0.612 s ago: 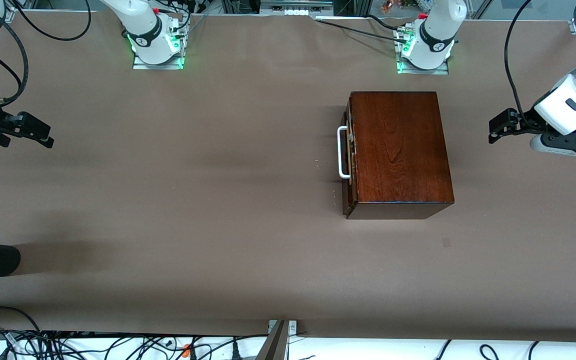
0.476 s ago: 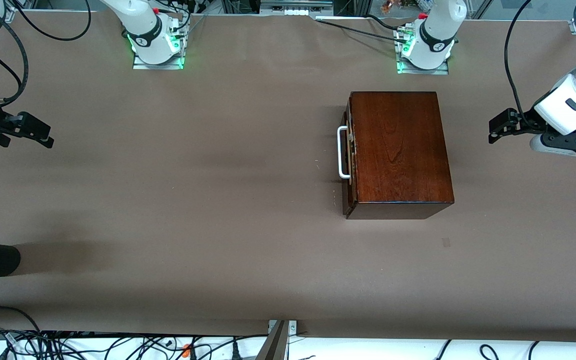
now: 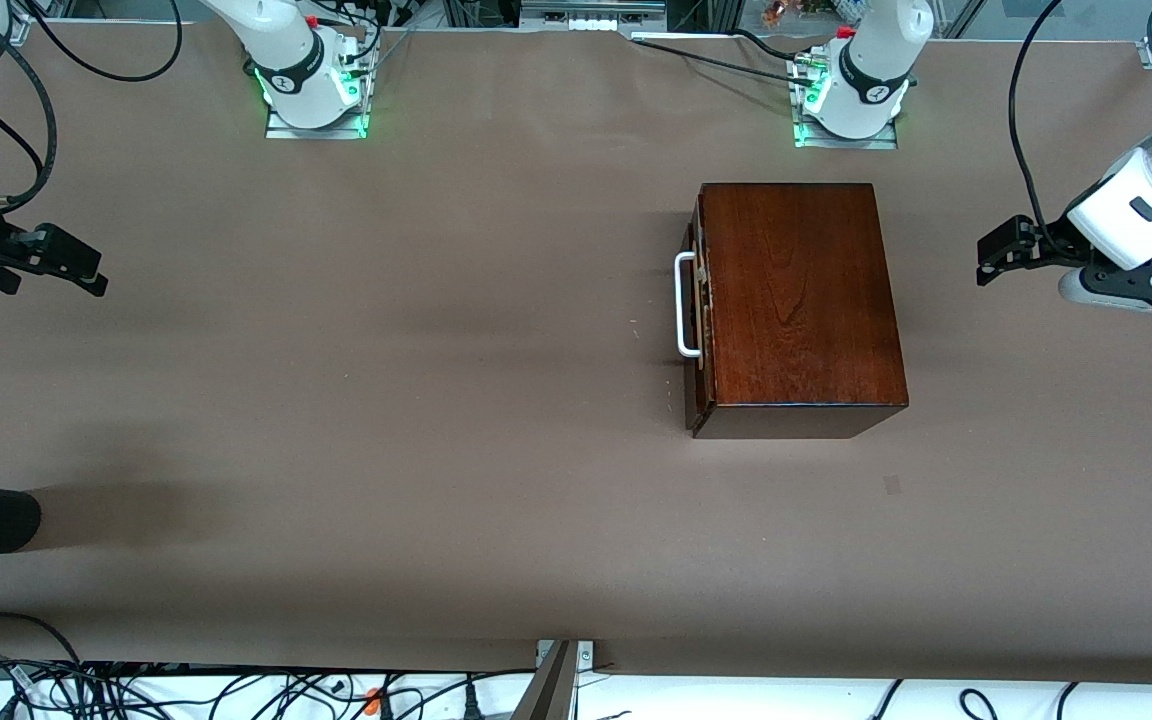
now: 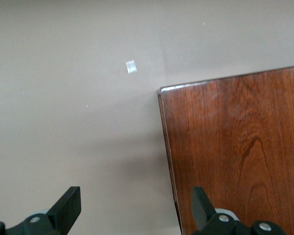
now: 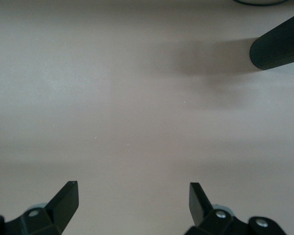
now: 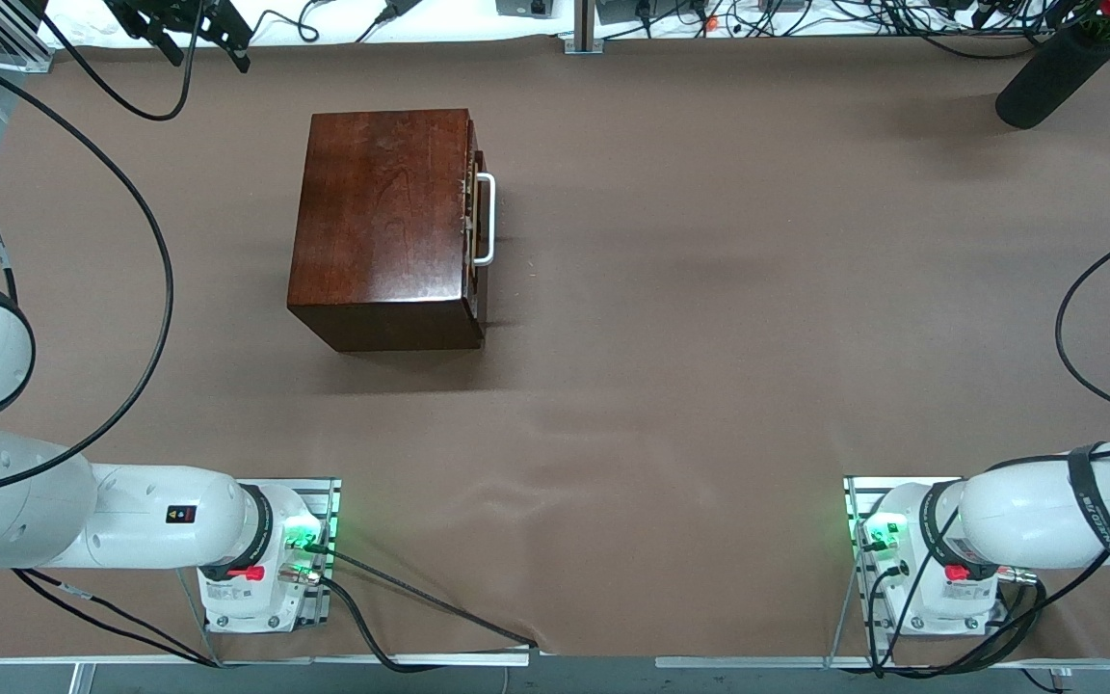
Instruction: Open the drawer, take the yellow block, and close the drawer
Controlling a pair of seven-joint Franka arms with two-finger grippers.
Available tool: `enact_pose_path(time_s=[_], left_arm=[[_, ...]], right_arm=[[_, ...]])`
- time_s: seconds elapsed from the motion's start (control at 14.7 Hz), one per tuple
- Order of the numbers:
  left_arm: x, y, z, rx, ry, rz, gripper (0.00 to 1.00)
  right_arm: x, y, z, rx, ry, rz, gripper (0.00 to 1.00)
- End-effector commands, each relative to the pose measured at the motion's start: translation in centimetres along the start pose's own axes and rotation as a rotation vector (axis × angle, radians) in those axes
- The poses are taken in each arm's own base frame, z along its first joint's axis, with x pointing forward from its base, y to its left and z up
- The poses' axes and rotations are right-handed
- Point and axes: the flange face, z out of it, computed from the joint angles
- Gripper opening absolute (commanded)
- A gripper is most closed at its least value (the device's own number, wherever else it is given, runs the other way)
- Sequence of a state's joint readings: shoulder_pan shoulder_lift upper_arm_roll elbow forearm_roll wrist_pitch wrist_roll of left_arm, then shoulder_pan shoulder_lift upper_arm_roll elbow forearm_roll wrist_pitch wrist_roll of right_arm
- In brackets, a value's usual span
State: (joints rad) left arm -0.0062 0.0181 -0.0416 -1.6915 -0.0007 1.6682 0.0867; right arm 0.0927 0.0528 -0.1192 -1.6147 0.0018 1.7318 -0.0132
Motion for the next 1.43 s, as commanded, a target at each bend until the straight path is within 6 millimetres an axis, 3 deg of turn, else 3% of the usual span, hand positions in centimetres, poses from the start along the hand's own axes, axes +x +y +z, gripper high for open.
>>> enact_pose_path(time_s=[0.0,0.2,0.34,0.41,0.68,0.82,0.95,1.16,1.36], left_arm=[[-0.6,-0.1,-0.6,0.006,-0.027,0.007,1.0],[0.0,0.7,-0.5,0.006,-0.031,0.024,1.0],[0.6,1.5,1.0,0.002,-0.066,0.056,1.0],[1.1,3.1,2.4,-0.003,-0.102,0.082,1.0],[4.5,15.3,3.7,-0.01,-0.091,0.145,1.0],[4.2,22.5,5.0,0.01,-0.1,0.127,1.0],[4.0,28.2,7.4,0.022,-0.116,0.089,1.0],[3.6,34.3,11.0,0.027,-0.105,0.05,1.0],[3.1,37.3,14.8,0.106,-0.09,0.052,1.0]], right_arm=[[-0.3,-0.1,-0.7,-0.012,0.007,-0.014,1.0],[-0.3,-0.7,-0.7,-0.011,0.011,-0.024,1.0],[-0.3,-0.9,-0.7,-0.012,0.009,-0.028,1.0],[-0.3,-0.9,-0.7,-0.012,0.011,-0.028,1.0],[-0.4,-0.9,-0.5,-0.014,0.0,-0.03,1.0],[-0.2,-0.9,-0.4,-0.015,0.005,-0.028,1.0],[-0.2,-0.9,-0.4,-0.015,0.005,-0.028,1.0],[-0.2,-0.9,-0.4,-0.015,0.005,-0.028,1.0],[-0.2,-0.9,-0.4,-0.015,0.003,-0.028,1.0]])
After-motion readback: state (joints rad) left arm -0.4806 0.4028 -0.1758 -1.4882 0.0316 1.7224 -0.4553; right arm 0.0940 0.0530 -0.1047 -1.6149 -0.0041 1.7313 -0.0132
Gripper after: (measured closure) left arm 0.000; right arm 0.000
